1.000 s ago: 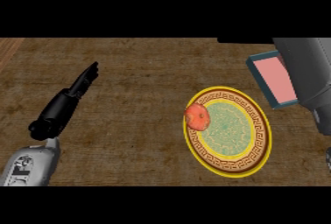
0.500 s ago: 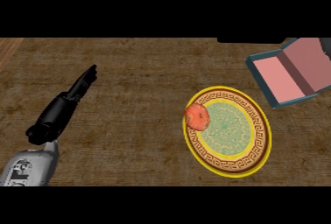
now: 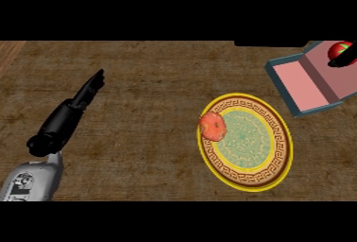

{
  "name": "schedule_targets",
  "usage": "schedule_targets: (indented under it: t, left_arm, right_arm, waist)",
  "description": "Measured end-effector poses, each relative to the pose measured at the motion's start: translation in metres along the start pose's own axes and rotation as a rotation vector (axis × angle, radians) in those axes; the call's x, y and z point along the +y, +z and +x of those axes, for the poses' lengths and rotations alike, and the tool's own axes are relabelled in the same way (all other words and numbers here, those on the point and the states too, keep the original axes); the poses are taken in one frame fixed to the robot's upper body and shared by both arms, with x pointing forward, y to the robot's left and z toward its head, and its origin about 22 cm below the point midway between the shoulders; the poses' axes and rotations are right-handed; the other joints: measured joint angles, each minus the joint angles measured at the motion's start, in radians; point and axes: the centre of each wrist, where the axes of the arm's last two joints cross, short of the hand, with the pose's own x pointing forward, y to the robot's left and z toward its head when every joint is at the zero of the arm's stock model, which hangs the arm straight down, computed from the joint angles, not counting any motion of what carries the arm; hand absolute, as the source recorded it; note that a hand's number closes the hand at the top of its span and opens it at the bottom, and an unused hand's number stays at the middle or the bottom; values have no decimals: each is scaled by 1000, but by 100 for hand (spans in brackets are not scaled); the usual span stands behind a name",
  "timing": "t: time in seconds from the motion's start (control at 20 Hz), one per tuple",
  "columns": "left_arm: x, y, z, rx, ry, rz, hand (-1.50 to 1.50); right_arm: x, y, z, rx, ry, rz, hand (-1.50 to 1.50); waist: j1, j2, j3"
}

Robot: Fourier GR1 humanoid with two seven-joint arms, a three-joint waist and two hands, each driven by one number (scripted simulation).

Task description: Pick the tomato from the plate and place it in the cardboard box

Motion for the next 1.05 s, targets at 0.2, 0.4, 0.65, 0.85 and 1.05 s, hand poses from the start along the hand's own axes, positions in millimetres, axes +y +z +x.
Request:
schedule_targets:
  t: [0.2, 0.4, 0.65, 0.85, 1.05]
  left_arm:
    - [5, 2, 2, 1, -1, 4, 0]
    - [6, -2, 0, 2, -1, 6, 0]
    - [2, -2, -2, 13, 6, 8, 0]
    - [6, 1, -4, 14, 4, 14, 0]
    - [8, -2, -2, 7, 2, 11, 0]
  right_arm:
    - [2, -3, -9, -90, -29, 79, -150]
    - [0, -3, -13, -223, -163, 13, -150]
    - [-21, 3, -7, -335, -606, -151, -150]
    - [-29, -3, -32, -306, -917, -239, -150]
    - [-19, -10, -62, -257, -1077, -311, -150]
  waist:
    - [-2, -2, 0]
    - [-8, -1, 1]
    - [-16, -6, 4]
    - [-18, -4, 3]
    - [-15, -2, 2]
